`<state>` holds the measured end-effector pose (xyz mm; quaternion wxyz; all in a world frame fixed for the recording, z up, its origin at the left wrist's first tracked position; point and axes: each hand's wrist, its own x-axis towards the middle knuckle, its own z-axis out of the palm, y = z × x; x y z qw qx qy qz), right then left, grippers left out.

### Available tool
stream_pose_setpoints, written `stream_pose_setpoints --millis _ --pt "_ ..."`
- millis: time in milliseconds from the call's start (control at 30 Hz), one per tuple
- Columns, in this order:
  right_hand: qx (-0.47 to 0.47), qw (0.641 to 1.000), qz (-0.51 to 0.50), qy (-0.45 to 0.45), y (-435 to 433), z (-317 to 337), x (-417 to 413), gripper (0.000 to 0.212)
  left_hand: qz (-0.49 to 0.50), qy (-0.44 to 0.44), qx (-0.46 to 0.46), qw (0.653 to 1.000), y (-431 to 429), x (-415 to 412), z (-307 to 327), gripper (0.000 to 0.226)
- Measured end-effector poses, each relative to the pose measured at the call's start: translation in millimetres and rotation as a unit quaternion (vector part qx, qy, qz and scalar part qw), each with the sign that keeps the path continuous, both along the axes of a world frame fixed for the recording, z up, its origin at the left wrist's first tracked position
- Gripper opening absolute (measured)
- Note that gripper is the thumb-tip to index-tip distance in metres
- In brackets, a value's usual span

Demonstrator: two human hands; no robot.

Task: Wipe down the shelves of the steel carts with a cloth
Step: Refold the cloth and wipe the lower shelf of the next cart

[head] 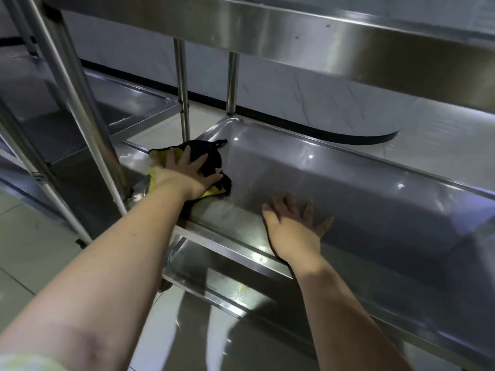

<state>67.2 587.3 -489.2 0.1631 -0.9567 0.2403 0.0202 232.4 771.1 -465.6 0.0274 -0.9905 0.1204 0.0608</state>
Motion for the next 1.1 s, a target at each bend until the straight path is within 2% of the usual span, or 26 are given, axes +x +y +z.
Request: stream_pose_setpoints --millis 67,133,200,267,300,367,500,567,667,767,900,1000,1100 --pt "0.067 0.996 -0.028 -0.047 -5.4 3.0 -0.5 0.055 -0.039 0.014 -0.018 0.999 -42.2 -8.2 -2.0 0.082" --pt "0.139 0.983 -0.067 -0.101 -12.3 7.8 -1.3 0.053 -0.135 0.035 -0.027 0.99 -88.6 -35.9 -7.1 0.085" --pt "0.203 0.959 -0.104 -0.169 -17.8 8.8 -4.8 0.052 -0.23 0.049 -0.012 0.972 -121.5 -74.5 -10.4 0.082" --pt "0.258 0.929 -0.13 -0.232 -24.0 12.0 -10.5 0.06 -0.261 0.054 -0.02 0.964 -123.3 -101.5 -11.0 0.076" --pt "0.271 0.923 -0.132 -0.238 -27.3 13.7 -12.5 0.061 -0.261 0.049 -0.032 0.963 -112.5 -108.0 -11.4 0.075" --pt "0.256 0.938 -0.118 -0.2 -32.6 15.9 -14.1 0.051 -0.25 0.04 -0.048 0.966 -77.1 -108.7 -8.7 0.078" --pt "0.121 0.986 -0.029 -0.108 -25.0 12.0 -15.8 0.053 -0.154 0.055 -0.043 0.986 9.9 -83.3 1.9 0.082" --pt "0.062 0.994 0.024 -0.085 -14.6 7.5 -19.5 0.056 -0.097 0.044 -0.049 0.993 39.6 -71.8 4.0 0.085" --pt "0.017 0.997 0.056 -0.055 -6.2 6.8 -20.8 0.055 -0.052 0.009 -0.033 0.998 44.1 -75.0 0.0 0.078" --pt "0.077 0.992 0.027 -0.098 -6.4 9.2 -18.8 0.047 -0.065 0.017 -0.038 0.997 7.3 -106.4 -0.3 0.071" --pt "0.25 0.941 -0.044 -0.226 -18.4 16.0 -28.0 0.037 -0.218 0.02 -0.051 0.974 -65.5 -185.4 -3.0 0.068" --pt "0.269 0.932 -0.049 -0.238 -28.8 12.6 -36.9 0.039 -0.261 0.031 -0.072 0.962 -72.7 -194.3 -2.2 0.071" --pt "0.24 0.942 -0.017 -0.232 -32.5 4.4 -40.7 0.049 -0.185 0.057 -0.074 0.978 -32.3 -146.1 5.3 0.074"
